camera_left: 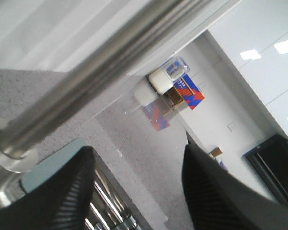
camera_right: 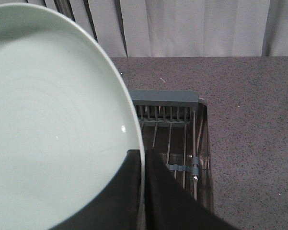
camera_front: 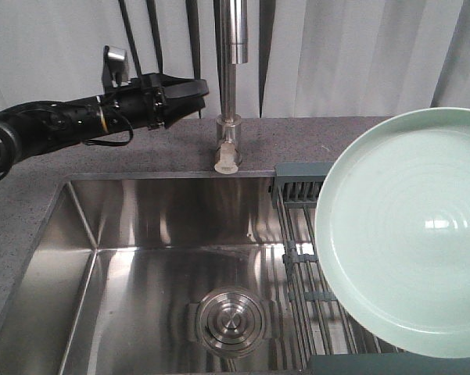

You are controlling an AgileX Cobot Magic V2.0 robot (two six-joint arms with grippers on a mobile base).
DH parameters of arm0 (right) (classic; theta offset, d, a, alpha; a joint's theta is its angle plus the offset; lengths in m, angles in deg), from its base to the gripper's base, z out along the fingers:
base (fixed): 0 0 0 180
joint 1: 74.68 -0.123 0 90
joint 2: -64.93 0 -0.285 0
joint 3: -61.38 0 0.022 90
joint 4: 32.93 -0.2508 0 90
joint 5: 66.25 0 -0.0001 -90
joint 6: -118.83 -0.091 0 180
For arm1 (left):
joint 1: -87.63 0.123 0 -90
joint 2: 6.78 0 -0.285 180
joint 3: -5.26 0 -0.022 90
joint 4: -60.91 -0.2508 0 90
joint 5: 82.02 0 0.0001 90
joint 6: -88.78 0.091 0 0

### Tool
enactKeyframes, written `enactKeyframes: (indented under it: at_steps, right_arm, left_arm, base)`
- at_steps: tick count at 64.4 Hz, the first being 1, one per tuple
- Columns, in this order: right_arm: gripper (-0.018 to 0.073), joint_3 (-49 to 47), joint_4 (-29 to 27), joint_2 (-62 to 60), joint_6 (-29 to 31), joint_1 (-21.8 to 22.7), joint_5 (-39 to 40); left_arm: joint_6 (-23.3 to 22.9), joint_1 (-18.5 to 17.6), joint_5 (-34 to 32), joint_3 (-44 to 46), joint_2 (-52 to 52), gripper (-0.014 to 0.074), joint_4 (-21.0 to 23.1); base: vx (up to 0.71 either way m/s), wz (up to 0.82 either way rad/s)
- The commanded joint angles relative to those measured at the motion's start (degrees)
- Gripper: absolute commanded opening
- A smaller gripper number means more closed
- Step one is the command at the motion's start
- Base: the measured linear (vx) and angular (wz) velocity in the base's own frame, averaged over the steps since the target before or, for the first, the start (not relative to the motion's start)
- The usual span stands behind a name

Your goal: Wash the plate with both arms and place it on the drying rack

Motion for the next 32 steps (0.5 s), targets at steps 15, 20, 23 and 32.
enactKeyframes:
  at_steps: [15,20,23,32]
  right_arm:
    - [-0.0004,-1.4,-0.1,0.4,0.4,0.2,4.6]
    - [-0.0004,-1.4,-0.1,0.4,0.4,0.2,4.6]
    - [-0.0004,-1.4,-0.1,0.4,0.4,0.2,4.6]
    - [-0.0004,-1.4,-0.1,0.4,0.4,0.2,4.6]
  left_arm:
    - [-0.5,8.8,-12.2,1.5,-6.0,-0.001,3.2]
    - [-0.5,10.2,-12.2,1.5,-8.0,-0.0008,-0.3]
    - [-0.5,11.0,-12.2,1.5,-9.1,-0.0008,-2.5]
    - [-0.5,13.2,-12.2,1.5,-13.3,-0.0008,-11.0]
  base:
    - [0.0,0.0]
    - [0.0,0.0]
    - [0.0,0.0]
    - [0.0,0.0]
